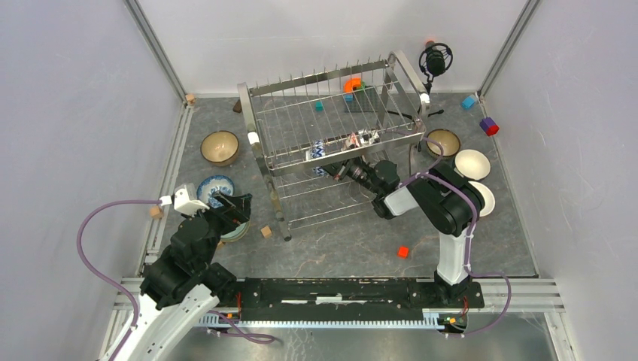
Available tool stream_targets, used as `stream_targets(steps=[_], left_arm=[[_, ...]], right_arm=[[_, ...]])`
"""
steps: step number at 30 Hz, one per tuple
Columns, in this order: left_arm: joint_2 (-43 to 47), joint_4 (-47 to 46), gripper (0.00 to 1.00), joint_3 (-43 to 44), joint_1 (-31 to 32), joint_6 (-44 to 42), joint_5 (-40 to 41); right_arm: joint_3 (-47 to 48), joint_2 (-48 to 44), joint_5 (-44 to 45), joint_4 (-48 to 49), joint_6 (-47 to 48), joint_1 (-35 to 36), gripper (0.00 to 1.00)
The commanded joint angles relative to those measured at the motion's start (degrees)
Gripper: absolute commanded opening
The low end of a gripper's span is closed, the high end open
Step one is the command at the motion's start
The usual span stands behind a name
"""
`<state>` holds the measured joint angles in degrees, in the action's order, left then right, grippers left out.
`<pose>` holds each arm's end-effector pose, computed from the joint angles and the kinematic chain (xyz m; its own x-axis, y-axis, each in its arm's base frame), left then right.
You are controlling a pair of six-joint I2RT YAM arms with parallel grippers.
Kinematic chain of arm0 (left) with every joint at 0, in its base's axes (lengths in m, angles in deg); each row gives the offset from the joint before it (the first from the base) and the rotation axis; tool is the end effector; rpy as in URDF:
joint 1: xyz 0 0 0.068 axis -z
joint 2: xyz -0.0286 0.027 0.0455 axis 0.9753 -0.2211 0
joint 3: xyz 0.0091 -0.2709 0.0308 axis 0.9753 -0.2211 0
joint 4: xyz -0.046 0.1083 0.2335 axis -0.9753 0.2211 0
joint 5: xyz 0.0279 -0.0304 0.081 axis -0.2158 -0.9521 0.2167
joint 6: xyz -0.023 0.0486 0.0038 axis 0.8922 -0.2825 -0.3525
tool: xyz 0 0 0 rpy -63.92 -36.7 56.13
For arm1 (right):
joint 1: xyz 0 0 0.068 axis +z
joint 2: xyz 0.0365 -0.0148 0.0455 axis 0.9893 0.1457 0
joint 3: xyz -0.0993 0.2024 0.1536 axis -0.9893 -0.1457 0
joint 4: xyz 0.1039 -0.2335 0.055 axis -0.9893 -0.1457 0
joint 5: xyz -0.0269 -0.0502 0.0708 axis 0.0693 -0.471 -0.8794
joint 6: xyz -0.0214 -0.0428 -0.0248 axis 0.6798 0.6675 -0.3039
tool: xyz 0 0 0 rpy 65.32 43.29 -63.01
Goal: Unload the bowls from the dish rack
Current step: Pick up the bowl from the dish rack.
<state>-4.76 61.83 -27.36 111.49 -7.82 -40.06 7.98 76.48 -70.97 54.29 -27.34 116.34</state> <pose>0.0651 -0.0237 0.2831 -0.2444 -0.5868 -0.7720 -0.0875 0.8062 -0.5851 0.2924 0.2179 0.1756 -0.4779 0.5240 -0.7050 -0.6889 0.2743 0.6709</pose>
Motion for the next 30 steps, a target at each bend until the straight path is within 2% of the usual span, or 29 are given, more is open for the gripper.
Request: stream_targets(steps=[1, 12, 22, 27, 30], left_arm=[[0.36, -2.51, 0.96, -0.15, 0.19, -1.48, 0.40], [0.85, -2.45, 0.96, -0.23, 0.26, -1.49, 0.75], [0.79, -2.36, 0.96, -0.19, 0.19, -1.40, 0.76], [0.60, -2.32, 0.96, -0.15, 0.33, -1.33, 0.92], [0.44, -1.80, 0.96, 0.17, 0.50, -1.14, 1.31]], right_arm=[[-1.80, -2.32, -4.23, 12.21, -7.11, -0.49, 0.00], [-9.47, -10.24, -7.84, 15.65, -8.15, 0.29, 0.00], [-22.38, -22.25, -10.94, 13.61, -6.08, 1.29, 0.00], [-29.07, -32.37, -12.03, 6.76, -2.12, 2.07, 0.00], [-32.04, -41.98, -11.22, -7.51, 5.76, 3.92, 0.00]])
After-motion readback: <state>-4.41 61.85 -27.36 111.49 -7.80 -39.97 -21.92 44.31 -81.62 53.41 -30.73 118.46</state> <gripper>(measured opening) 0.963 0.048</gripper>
